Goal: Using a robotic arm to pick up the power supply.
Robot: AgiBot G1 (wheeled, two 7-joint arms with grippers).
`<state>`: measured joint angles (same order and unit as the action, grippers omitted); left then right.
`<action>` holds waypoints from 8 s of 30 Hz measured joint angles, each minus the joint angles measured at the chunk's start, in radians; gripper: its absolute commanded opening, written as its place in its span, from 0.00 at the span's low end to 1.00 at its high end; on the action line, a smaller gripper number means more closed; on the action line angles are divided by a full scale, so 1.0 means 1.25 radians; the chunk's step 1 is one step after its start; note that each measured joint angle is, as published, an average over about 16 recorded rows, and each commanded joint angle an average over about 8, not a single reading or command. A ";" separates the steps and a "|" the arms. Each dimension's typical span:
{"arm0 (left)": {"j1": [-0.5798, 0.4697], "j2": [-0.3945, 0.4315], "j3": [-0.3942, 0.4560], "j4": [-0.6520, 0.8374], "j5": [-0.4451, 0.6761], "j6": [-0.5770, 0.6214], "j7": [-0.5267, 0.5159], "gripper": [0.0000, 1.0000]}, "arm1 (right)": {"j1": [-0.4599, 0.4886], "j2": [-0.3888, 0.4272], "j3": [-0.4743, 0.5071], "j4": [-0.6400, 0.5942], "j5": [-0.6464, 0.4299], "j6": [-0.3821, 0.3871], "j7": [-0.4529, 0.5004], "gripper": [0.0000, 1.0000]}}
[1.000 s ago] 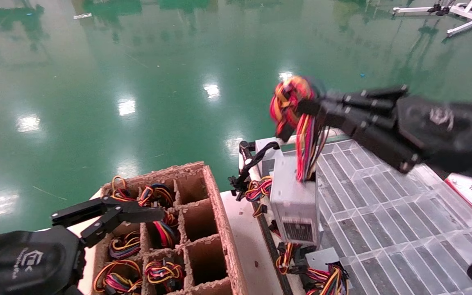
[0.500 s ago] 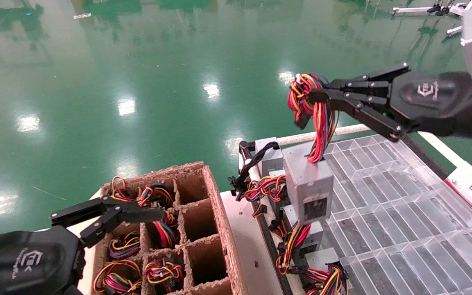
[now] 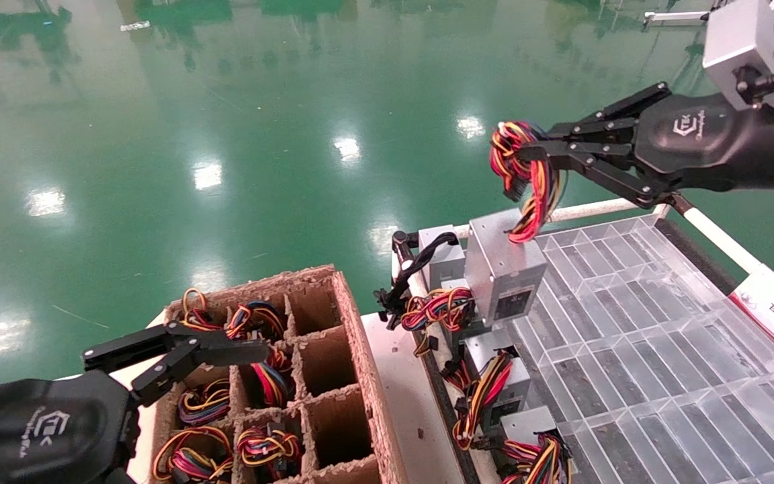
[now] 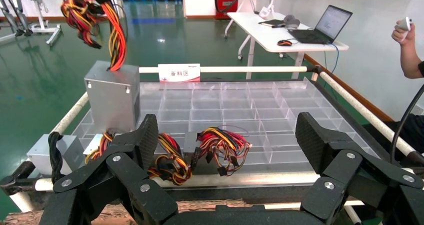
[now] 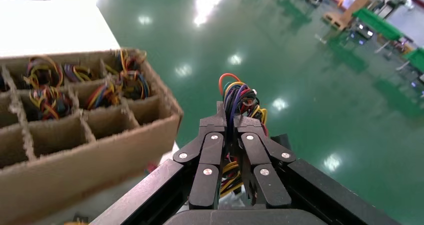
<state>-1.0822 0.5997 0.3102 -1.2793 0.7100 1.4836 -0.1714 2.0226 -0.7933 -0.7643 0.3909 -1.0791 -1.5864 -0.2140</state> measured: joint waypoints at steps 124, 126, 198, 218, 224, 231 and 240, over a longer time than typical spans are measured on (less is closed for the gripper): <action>-0.001 -0.002 0.004 0.000 -0.003 -0.002 0.002 1.00 | -0.089 -0.100 -0.549 -0.273 0.552 0.232 -0.158 0.00; -0.001 -0.002 0.004 0.000 -0.003 -0.002 0.002 1.00 | -0.089 -0.117 -0.549 -0.284 0.553 0.253 -0.162 0.00; -0.001 -0.002 0.006 0.000 -0.004 -0.002 0.003 1.00 | -0.244 -0.280 -0.440 -0.319 0.710 0.496 -0.246 0.00; -0.001 -0.003 0.006 0.000 -0.004 -0.003 0.003 1.00 | -0.250 -0.289 -0.438 -0.323 0.712 0.550 -0.299 0.06; -0.001 -0.003 0.006 0.000 -0.004 -0.003 0.003 1.00 | -0.252 -0.292 -0.438 -0.327 0.713 0.573 -0.315 0.77; -0.001 -0.003 0.006 0.000 -0.005 -0.003 0.003 1.00 | -0.252 -0.294 -0.438 -0.328 0.714 0.580 -0.320 1.00; -0.001 -0.003 0.006 0.000 -0.005 -0.003 0.003 1.00 | -0.250 -0.292 -0.437 -0.327 0.714 0.573 -0.313 1.00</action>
<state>-1.0839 0.5963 0.3182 -1.2789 0.7042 1.4800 -0.1672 1.7103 -1.1577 -1.3111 -0.0180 -0.1868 -0.8701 -0.6059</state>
